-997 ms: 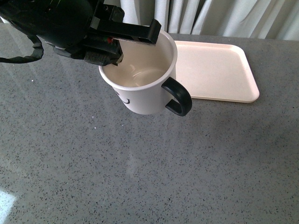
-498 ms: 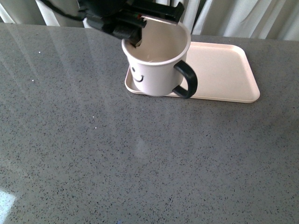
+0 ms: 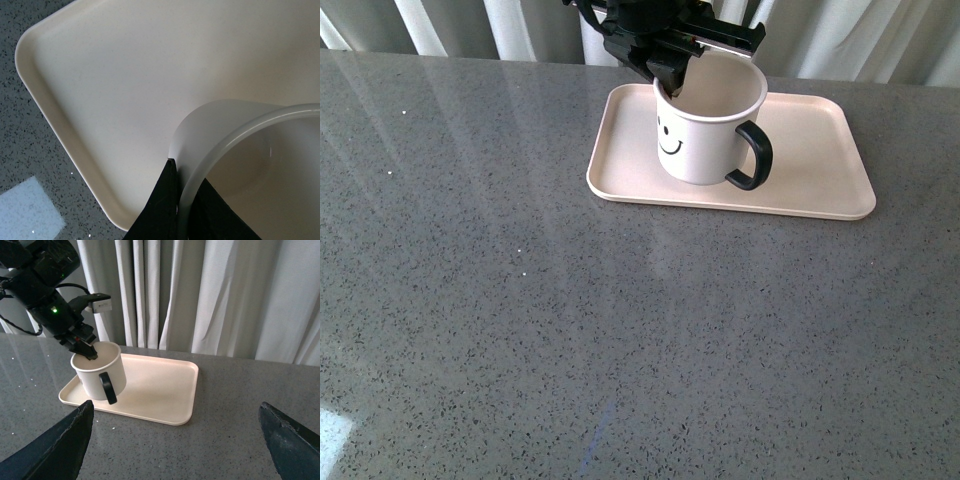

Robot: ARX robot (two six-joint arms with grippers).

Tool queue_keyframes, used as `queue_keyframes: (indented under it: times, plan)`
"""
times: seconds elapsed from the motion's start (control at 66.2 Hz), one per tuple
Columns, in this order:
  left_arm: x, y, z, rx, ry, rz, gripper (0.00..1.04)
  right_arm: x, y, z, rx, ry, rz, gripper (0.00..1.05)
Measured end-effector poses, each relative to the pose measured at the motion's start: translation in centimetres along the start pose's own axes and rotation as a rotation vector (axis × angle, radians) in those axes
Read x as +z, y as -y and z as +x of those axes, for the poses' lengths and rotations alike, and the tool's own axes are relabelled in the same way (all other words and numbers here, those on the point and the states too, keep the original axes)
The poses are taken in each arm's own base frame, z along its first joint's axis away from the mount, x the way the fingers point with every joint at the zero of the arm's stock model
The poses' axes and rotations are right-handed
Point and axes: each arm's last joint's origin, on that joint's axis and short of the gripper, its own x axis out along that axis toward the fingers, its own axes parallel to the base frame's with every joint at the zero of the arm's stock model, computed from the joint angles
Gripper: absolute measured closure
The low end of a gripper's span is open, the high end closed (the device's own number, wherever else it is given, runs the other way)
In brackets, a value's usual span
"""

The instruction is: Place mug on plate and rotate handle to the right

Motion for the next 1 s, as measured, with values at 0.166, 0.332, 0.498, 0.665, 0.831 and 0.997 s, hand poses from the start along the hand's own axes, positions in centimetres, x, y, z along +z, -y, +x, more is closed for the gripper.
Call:
queue_keyframes:
  times: [0.166, 0.332, 0.498, 0.665, 0.831, 0.997]
  plan:
    - [0.8, 0.0, 1.0, -0.004, -0.008, -0.011, 1.03, 0.0, 0.0, 0.0, 0.000, 0.000, 0.000, 0.09]
    - [1.3, 0.3, 2.3, -0.011, -0.033, -0.012, 1.03, 0.0, 0.0, 0.0, 0.000, 0.000, 0.000, 0.09]
    - [1.3, 0.3, 3.7, -0.014, -0.069, -0.014, 1.03, 0.0, 0.0, 0.0, 0.000, 0.000, 0.000, 0.09]
    - [1.2, 0.2, 4.3, -0.014, -0.080, -0.024, 1.03, 0.0, 0.0, 0.0, 0.000, 0.000, 0.000, 0.09]
    - [1.6, 0.3, 4.0, -0.009, -0.054, -0.032, 1.03, 0.0, 0.0, 0.0, 0.000, 0.000, 0.000, 0.09]
    - [1.6, 0.6, 4.1, -0.016, -0.053, -0.035, 0.99, 0.0, 0.0, 0.0, 0.000, 0.000, 0.000, 0.09]
